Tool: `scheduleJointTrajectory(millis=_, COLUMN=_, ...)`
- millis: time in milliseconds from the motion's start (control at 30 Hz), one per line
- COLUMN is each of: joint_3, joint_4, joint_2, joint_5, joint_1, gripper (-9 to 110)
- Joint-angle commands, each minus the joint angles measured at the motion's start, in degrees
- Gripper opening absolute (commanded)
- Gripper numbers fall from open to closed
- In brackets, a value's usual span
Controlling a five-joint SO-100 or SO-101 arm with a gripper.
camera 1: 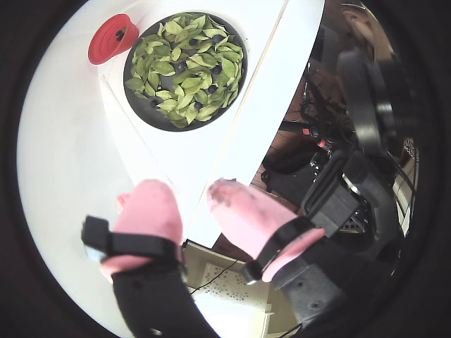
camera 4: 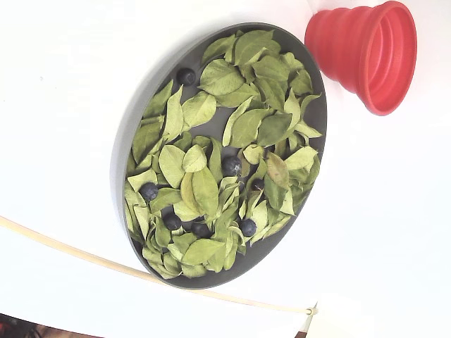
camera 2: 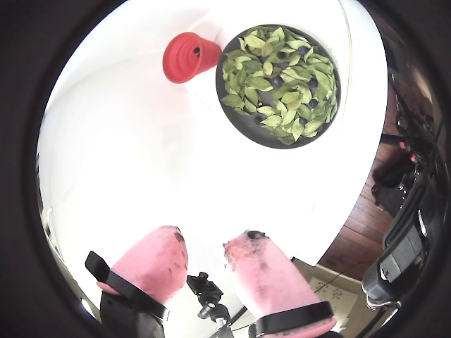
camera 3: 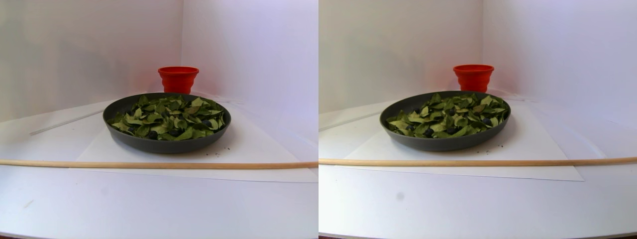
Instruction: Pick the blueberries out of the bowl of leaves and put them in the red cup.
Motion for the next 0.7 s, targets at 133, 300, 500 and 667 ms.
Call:
scheduleJointTrajectory(millis=133, joint_3=-1.8, joint_4=-0.3, joint_2=0.2, joint_5=0.1, joint_1=2.5, gripper=11)
scheduleJointTrajectory(millis=300, joint_3=-1.8, joint_4=-0.3, joint_2=0.2, joint_5=0.1, joint_1=2.2, gripper=11)
scheduleJointTrajectory(millis=500, joint_3=-1.8, joint_4=-0.3, joint_2=-0.2, joint_5=0.1, joint_1=2.2, gripper=11)
scheduleJointTrajectory(millis=667, joint_3=-1.8, joint_4=-0.3, joint_2=0.2, joint_5=0.1, joint_1=2.5, gripper=11)
